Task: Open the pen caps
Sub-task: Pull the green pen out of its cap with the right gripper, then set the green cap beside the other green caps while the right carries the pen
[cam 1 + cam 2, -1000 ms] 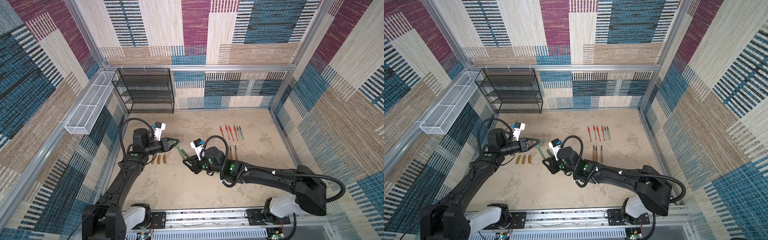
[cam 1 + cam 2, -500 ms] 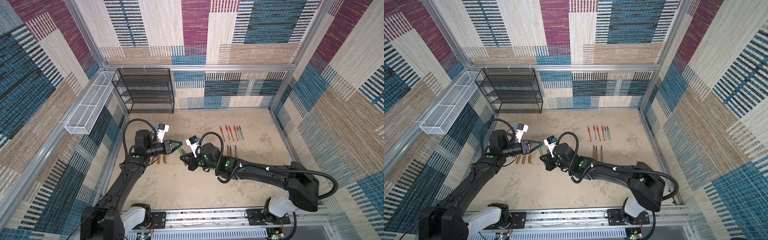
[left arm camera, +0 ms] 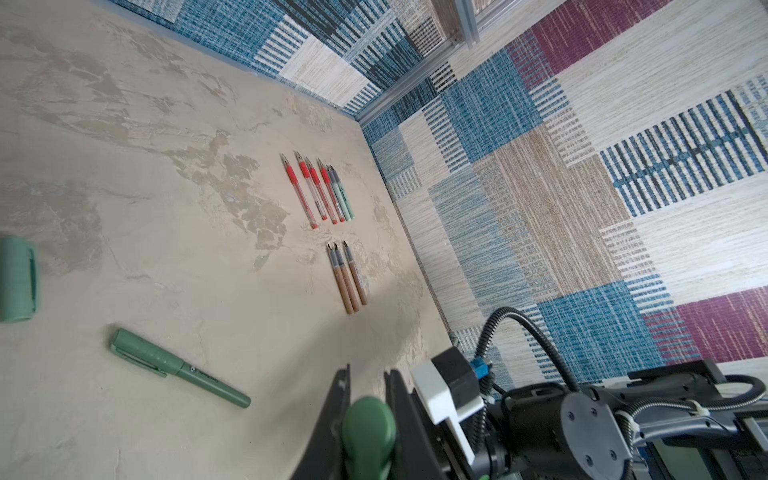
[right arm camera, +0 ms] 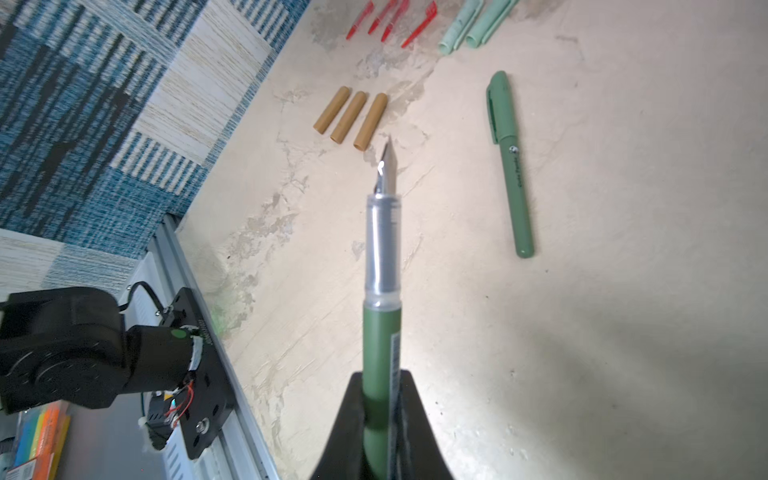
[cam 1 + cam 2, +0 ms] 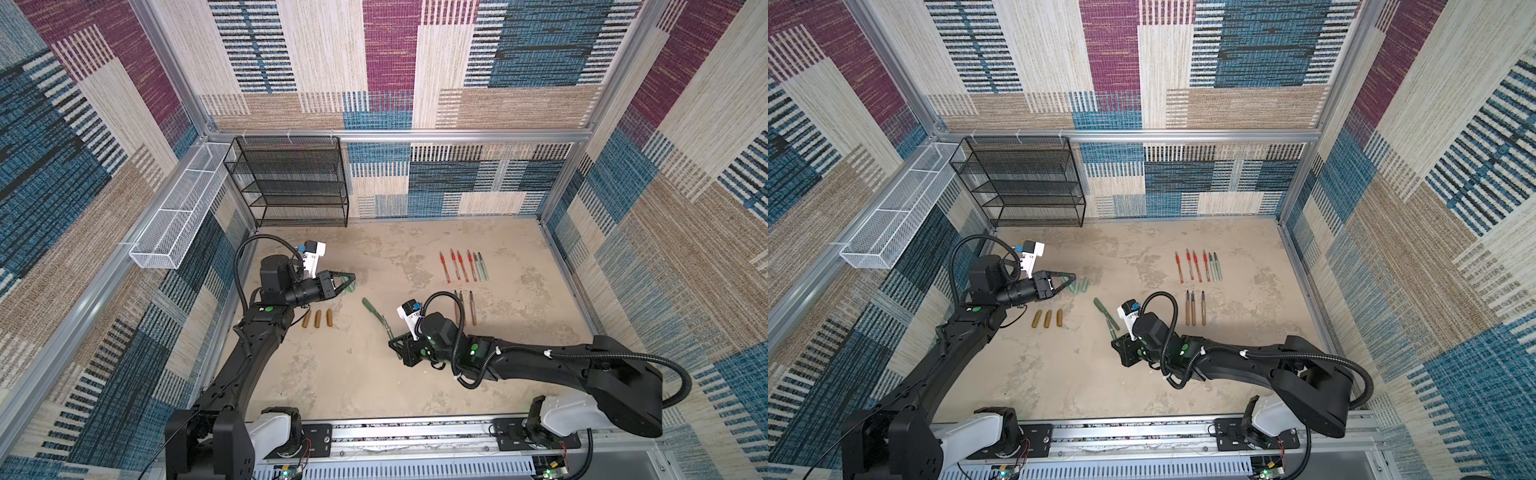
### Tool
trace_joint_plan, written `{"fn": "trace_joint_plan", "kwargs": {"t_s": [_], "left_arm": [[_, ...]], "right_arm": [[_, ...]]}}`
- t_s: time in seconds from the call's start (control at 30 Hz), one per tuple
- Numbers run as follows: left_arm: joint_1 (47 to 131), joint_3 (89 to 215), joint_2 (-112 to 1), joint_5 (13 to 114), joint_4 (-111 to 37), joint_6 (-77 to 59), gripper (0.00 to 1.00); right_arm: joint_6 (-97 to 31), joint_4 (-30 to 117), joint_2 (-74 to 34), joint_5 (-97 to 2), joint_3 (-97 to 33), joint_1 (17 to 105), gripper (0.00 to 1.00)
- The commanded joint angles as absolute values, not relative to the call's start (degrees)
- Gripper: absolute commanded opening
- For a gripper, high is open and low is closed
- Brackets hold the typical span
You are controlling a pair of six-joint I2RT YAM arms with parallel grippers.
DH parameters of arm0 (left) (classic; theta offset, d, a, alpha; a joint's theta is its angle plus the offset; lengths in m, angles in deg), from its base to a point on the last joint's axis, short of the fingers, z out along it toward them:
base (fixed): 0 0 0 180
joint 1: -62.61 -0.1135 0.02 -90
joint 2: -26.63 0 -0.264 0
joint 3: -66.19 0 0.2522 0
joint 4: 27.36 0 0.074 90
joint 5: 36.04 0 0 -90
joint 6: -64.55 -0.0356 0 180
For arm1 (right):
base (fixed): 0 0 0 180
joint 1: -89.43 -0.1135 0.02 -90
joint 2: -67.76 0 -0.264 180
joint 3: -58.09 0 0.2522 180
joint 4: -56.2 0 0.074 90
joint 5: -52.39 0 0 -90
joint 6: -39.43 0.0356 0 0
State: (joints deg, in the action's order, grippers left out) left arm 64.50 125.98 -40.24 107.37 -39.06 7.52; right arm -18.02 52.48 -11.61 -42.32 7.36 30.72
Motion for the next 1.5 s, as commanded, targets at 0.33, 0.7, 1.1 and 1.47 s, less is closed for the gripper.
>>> {"fn": "trace_joint_plan", "kwargs": {"t_s": [0.33,0.7,1.1,1.47], "left_arm": [[69.29,126.08,-46.58,84.09,-58.38,-10.14,0.00],[73.45,132.19,-63.19,76.11,-62.47,-9.65,0.00],[73.50,140.25,-74.37,68.09,-68.66,-13.28,0.04],[73.55,142.34,-77.96,66.92,-69.84,-11.91,0.13]], "right_arm": [[-18.59,38.31,-0.62,-34.97,5.96,42.68,0.00],[-27.11,27.01,3.03,-36.47,5.50,59.58,0.00],[-37.52,26.77,-7.93,-44.95,3.38,77.17,0.00],[-39.80,29.67,-14.67,-45.28,3.61,82.44,0.01]]}}
